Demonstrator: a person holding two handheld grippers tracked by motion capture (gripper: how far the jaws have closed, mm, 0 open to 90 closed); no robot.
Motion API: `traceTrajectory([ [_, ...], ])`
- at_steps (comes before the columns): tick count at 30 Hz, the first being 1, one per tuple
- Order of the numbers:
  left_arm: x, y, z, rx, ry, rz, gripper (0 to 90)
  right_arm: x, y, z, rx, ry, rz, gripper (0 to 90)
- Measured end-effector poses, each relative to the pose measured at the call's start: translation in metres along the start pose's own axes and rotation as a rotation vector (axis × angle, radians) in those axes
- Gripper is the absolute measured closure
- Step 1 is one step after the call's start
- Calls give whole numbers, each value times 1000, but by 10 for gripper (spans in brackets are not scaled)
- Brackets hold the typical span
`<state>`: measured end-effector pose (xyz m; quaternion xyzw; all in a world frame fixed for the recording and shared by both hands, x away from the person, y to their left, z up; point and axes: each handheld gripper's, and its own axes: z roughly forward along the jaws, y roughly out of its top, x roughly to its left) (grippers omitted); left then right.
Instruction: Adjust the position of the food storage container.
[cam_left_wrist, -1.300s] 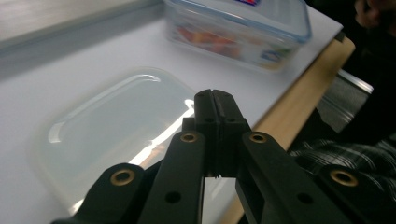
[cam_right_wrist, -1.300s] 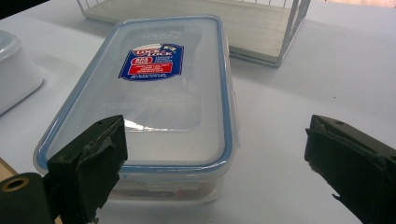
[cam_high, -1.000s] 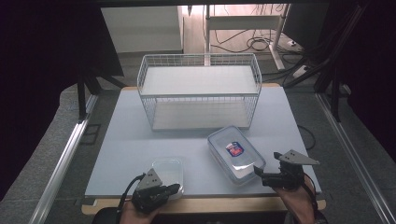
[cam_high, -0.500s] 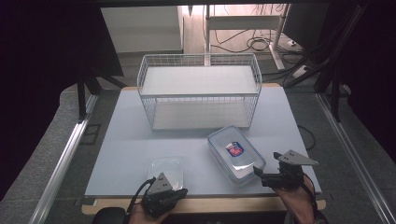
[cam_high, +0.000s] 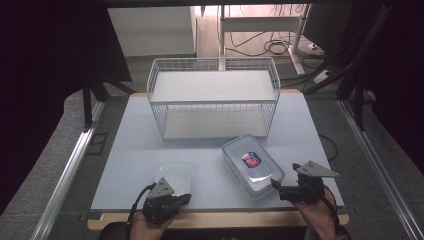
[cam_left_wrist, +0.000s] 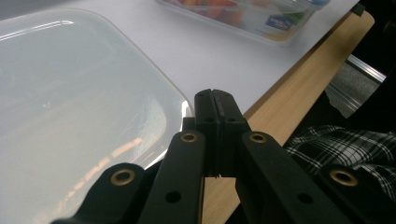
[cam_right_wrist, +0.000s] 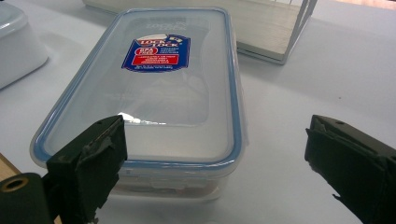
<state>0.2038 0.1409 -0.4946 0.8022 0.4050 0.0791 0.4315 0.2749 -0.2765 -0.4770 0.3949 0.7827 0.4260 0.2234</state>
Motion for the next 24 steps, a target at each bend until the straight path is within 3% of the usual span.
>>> traceTrajectory([
  [4,8,2,-2,-5,22,-31,900,0,0,0,0,-1,0,59],
  [18,8,16,15,10,52,-18,900,-1,1,-1,-8,-1,15,68],
  [24,19,14,13,22,103,-29,900,-3,1,-2,-4,16,45,85],
])
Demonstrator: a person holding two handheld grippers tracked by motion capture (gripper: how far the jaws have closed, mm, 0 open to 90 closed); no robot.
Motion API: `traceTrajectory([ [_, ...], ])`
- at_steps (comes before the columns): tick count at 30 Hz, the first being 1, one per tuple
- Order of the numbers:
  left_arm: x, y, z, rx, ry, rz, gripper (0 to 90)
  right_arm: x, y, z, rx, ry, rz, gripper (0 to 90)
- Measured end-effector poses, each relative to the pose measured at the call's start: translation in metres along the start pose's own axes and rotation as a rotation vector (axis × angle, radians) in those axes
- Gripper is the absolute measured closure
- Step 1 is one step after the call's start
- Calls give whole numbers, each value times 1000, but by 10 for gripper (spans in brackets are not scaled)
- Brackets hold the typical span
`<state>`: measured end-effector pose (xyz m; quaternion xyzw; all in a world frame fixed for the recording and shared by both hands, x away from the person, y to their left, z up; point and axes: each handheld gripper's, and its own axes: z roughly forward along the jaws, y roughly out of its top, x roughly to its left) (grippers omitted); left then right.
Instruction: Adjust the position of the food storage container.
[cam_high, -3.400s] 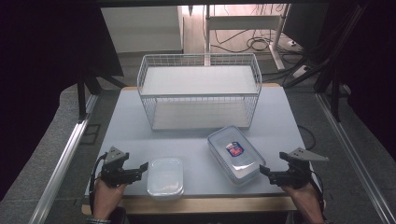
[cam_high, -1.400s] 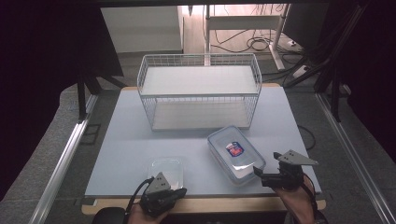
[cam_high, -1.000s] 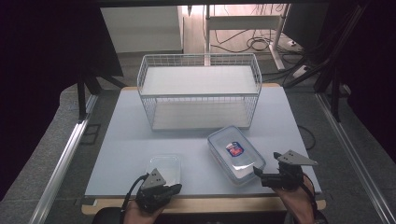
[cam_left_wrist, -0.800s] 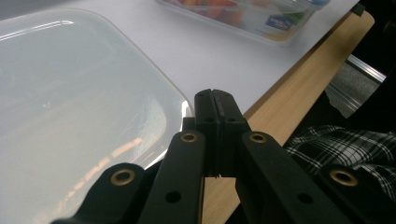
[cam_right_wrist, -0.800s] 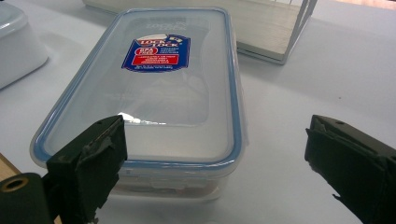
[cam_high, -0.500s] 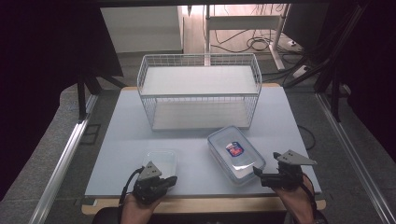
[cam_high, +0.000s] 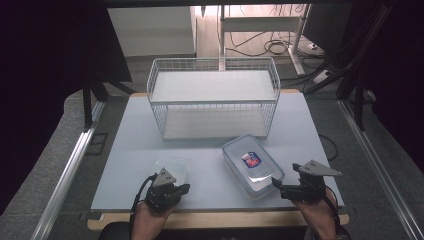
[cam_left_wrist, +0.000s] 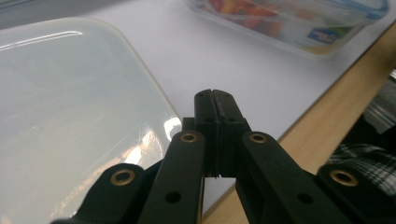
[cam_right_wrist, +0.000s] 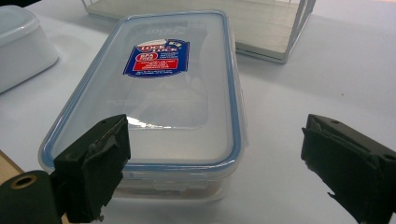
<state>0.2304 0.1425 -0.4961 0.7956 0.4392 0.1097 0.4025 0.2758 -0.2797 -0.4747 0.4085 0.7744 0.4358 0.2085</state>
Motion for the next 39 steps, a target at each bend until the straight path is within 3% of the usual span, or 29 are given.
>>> traceTrajectory([
  [15,55,0,-11,1,136,-66,900,0,-1,1,8,0,-3,89],
  [23,68,-1,-13,-20,153,-94,900,1,0,1,12,3,-12,105],
  [29,85,2,-12,-28,204,-98,900,1,0,1,16,11,-16,136],
  [32,87,2,-12,-31,201,-112,900,1,0,0,18,7,-19,157],
  [33,84,3,-12,-32,208,-96,900,1,0,0,21,2,-26,195],
  [36,77,7,-13,-62,176,-80,900,1,0,-2,25,3,-27,270],
  [38,72,12,-12,-74,147,-60,900,1,1,-4,30,7,-32,399],
  [39,72,12,-12,-74,147,-60,899,1,1,-4,30,7,-32,399],
])
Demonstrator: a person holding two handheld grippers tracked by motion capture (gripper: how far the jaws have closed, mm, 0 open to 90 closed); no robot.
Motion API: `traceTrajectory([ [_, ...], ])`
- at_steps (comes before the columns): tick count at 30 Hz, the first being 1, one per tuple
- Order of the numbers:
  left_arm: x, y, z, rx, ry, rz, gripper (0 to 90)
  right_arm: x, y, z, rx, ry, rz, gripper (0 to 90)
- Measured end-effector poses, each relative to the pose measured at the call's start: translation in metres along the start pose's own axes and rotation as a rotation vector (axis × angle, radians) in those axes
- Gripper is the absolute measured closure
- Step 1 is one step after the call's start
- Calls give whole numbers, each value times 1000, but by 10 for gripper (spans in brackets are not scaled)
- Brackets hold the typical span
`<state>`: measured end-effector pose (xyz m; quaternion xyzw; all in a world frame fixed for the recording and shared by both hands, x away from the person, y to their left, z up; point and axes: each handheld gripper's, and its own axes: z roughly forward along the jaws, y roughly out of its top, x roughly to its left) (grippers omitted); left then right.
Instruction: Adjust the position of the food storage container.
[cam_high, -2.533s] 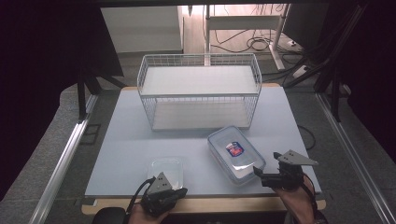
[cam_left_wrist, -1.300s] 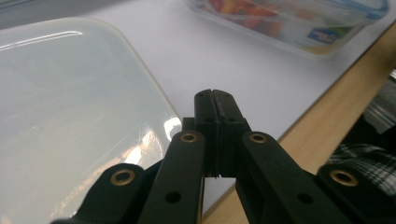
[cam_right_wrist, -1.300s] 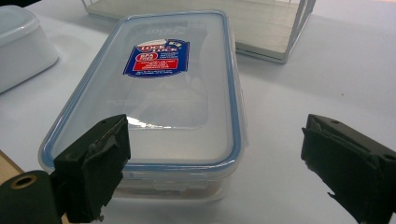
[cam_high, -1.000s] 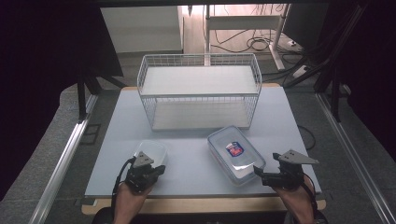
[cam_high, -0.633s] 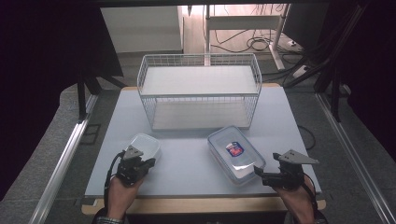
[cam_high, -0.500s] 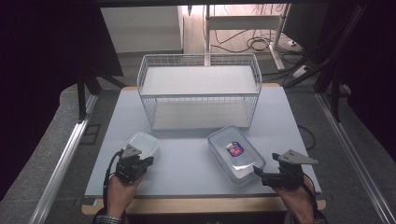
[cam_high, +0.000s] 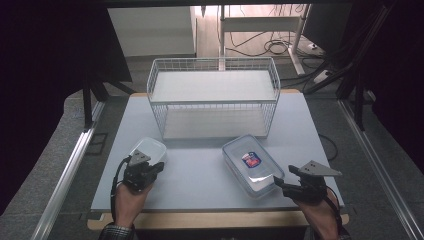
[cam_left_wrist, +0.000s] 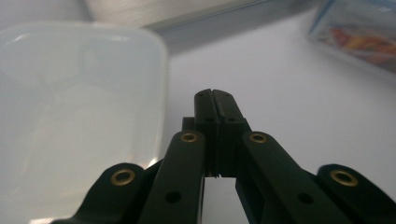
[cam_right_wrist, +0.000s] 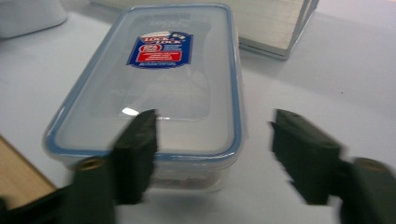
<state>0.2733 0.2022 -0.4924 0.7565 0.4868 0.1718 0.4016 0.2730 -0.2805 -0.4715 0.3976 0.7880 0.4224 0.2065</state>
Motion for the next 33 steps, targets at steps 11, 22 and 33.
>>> traceTrajectory([
  [11,-22,25,37,17,-119,73,871,7,1,-13,81,33,-62,892],
  [22,-35,50,68,-1,-171,90,886,11,-16,-8,178,100,-29,892],
  [33,-39,62,93,3,-210,101,886,2,-13,5,217,62,-13,891],
])
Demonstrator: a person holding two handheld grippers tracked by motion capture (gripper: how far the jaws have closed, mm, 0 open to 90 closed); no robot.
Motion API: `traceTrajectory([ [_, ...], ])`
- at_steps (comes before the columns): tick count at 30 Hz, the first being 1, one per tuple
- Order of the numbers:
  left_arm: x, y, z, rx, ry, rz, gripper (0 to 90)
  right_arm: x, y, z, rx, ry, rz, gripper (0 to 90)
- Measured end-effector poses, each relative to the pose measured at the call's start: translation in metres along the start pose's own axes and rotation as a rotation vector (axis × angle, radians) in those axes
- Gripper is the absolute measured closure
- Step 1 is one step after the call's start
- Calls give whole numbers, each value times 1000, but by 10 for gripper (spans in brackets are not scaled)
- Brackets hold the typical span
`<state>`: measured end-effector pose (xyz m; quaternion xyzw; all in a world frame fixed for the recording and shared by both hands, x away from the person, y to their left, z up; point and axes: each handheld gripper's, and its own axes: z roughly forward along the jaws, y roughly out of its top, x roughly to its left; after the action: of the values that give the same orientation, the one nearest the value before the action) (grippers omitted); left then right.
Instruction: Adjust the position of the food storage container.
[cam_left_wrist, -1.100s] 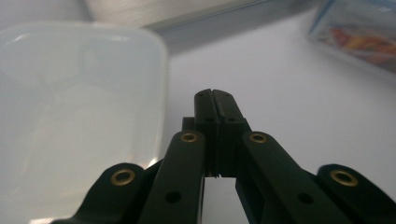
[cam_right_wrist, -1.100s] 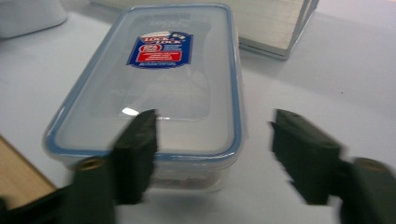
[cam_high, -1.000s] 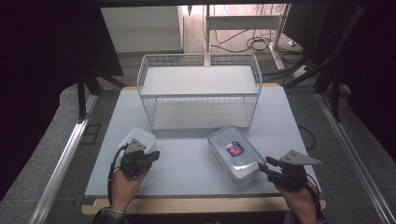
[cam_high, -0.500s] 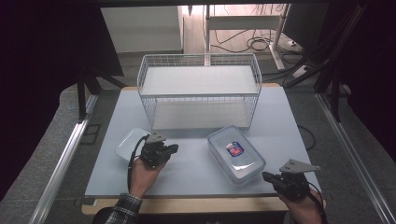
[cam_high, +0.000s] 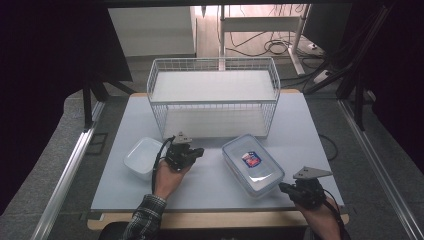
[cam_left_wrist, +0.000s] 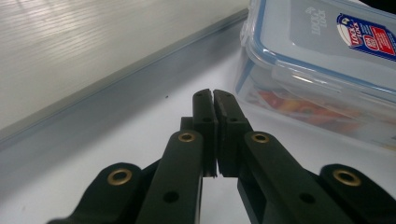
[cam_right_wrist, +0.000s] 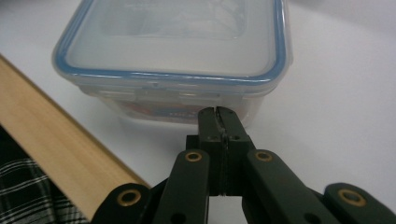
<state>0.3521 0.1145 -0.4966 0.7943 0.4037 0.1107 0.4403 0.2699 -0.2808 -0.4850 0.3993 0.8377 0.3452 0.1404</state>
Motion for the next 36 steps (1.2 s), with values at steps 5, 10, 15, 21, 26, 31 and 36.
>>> traceTrajectory([
  [5,3,5,18,21,-8,-4,887,-6,4,3,-6,-17,12,890],
  [10,5,13,33,44,-8,15,886,-17,12,11,-11,-22,21,880],
  [15,5,20,44,50,-11,20,886,-26,20,19,-8,-33,28,878],
  [21,8,24,52,47,-27,2,875,-37,26,27,-5,-41,40,864],
  [26,7,20,58,55,-46,-4,872,-49,28,32,-7,-36,76,860],
  [31,4,19,59,63,-40,5,880,-50,31,35,4,-43,71,865],
  [36,2,11,55,56,-63,-20,898,-51,35,40,1,-52,62,870],
])
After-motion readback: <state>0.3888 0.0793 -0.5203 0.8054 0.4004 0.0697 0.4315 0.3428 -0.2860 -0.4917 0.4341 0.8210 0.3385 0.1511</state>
